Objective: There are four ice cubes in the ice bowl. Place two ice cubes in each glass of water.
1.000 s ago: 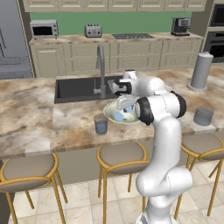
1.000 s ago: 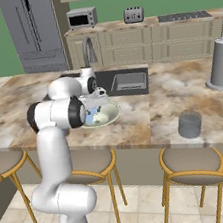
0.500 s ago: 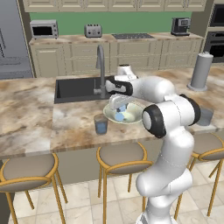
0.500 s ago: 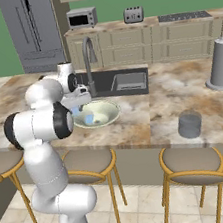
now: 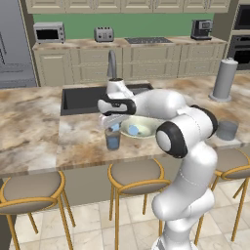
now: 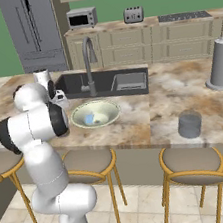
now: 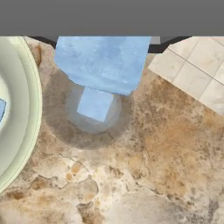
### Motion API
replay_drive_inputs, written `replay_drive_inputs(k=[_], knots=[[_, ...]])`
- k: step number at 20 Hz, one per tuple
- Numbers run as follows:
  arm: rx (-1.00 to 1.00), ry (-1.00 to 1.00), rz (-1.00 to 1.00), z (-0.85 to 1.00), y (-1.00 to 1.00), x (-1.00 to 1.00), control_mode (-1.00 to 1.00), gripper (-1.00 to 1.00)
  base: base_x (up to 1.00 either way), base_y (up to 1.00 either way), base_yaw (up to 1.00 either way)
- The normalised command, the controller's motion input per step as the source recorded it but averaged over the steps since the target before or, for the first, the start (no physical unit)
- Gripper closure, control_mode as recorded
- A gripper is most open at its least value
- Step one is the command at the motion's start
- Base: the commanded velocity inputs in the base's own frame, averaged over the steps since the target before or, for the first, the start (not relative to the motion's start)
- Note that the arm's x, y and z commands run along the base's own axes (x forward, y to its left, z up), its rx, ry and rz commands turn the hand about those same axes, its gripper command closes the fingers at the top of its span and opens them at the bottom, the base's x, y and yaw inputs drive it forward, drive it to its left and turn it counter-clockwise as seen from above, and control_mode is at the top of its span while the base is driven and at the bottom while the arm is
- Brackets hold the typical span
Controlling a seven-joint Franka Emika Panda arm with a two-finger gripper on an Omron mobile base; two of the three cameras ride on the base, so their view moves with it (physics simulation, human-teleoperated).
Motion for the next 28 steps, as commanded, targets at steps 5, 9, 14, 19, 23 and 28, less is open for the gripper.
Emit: replay_drive_inputs(k=[5,9,14,19,23,28], knots=[[-0.01,0.02,0.0,-0.01,0.15,0.1,-1.0,1.0,0.0,0.0,0.0],[0.0,0.0,0.0,-0.01,0.01,0.34,-1.0,1.0,0.0,0.0,0.0],[0.0,0.0,0.0,-0.13,0.0,0.4,-1.0,1.0,0.0,0.0,0.0],[0.0,0.0,0.0,-0.23,0.0,0.08,-1.0,1.0,0.0,0.0,0.0],[0.0,0.02,0.01,-0.25,0.01,0.0,-1.0,1.0,0.0,0.0,0.0],[0.0,0.01,0.01,-0.14,0.0,0.0,-1.0,1.0,0.0,0.0,0.0]])
